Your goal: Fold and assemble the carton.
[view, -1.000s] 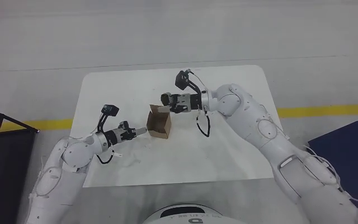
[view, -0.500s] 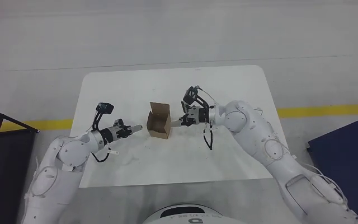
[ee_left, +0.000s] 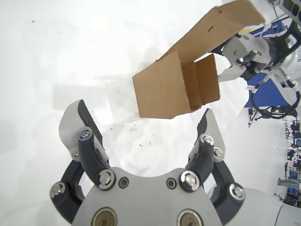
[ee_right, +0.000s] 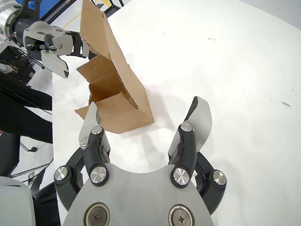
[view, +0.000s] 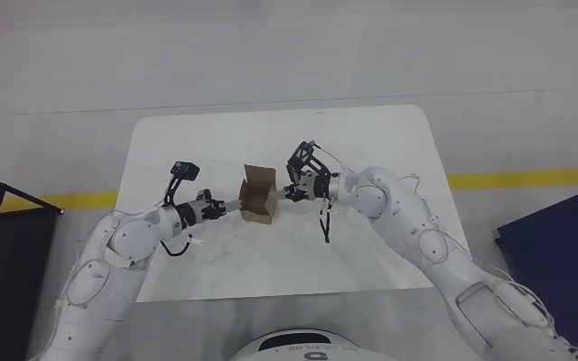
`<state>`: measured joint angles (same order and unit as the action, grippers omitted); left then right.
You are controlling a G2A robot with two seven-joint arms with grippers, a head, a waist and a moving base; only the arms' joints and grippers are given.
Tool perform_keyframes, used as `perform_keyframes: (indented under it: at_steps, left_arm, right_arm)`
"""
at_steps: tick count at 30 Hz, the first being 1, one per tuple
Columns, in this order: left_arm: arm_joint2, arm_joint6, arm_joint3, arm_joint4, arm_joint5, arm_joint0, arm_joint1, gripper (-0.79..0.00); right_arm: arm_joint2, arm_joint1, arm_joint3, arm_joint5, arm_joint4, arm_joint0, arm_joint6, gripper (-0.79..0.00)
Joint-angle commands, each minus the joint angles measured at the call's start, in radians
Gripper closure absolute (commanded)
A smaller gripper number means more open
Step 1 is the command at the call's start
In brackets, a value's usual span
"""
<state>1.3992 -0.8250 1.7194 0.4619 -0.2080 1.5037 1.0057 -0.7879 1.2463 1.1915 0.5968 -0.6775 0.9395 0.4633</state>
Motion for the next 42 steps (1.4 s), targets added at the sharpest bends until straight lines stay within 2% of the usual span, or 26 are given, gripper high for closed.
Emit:
perform_keyframes:
  at_steps: [1, 10, 14, 20, 29, 34, 37, 42]
  left_arm:
    - [-0.002, 0.002, 0.001, -0.002, 0.0, 0.003, 0.0, -0.785]
    - [-0.011, 0.003, 0.004, -0.007, -0.003, 0.012, -0.002, -0.785]
    - [-0.015, 0.003, 0.005, -0.01, -0.002, 0.012, -0.003, -0.785]
    - [-0.017, 0.006, 0.002, -0.017, -0.008, 0.012, -0.004, -0.785]
    - [-0.027, 0.011, -0.001, -0.018, -0.016, 0.012, -0.005, -0.785]
    - [-0.026, 0.016, 0.001, -0.018, -0.016, 0.019, -0.007, -0.785]
    - [-0.026, 0.018, 0.002, -0.018, -0.017, 0.023, -0.008, -0.785]
    - [-0.024, 0.027, 0.001, -0.022, -0.017, 0.03, -0.009, -0.785]
  right_arm:
    - [0.011, 0.005, -0.002, -0.011, -0.008, -0.008, 0.006, -0.665]
    - [0.045, 0.026, -0.011, -0.051, -0.024, -0.035, 0.029, -0.662]
    - [0.033, 0.03, -0.015, -0.039, 0.014, -0.034, -0.006, -0.643]
    - [0.009, 0.03, -0.021, -0.017, 0.048, -0.022, -0.044, -0.659]
    - [0.037, 0.05, -0.047, -0.009, 0.062, -0.037, -0.056, -0.6]
    - [0.08, 0.071, -0.077, -0.036, 0.028, -0.066, -0.032, -0.582]
    - [0.103, 0.082, -0.088, -0.049, 0.006, -0.078, -0.024, -0.539]
    - [0.13, 0.099, -0.109, -0.054, -0.02, -0.096, -0.023, -0.511]
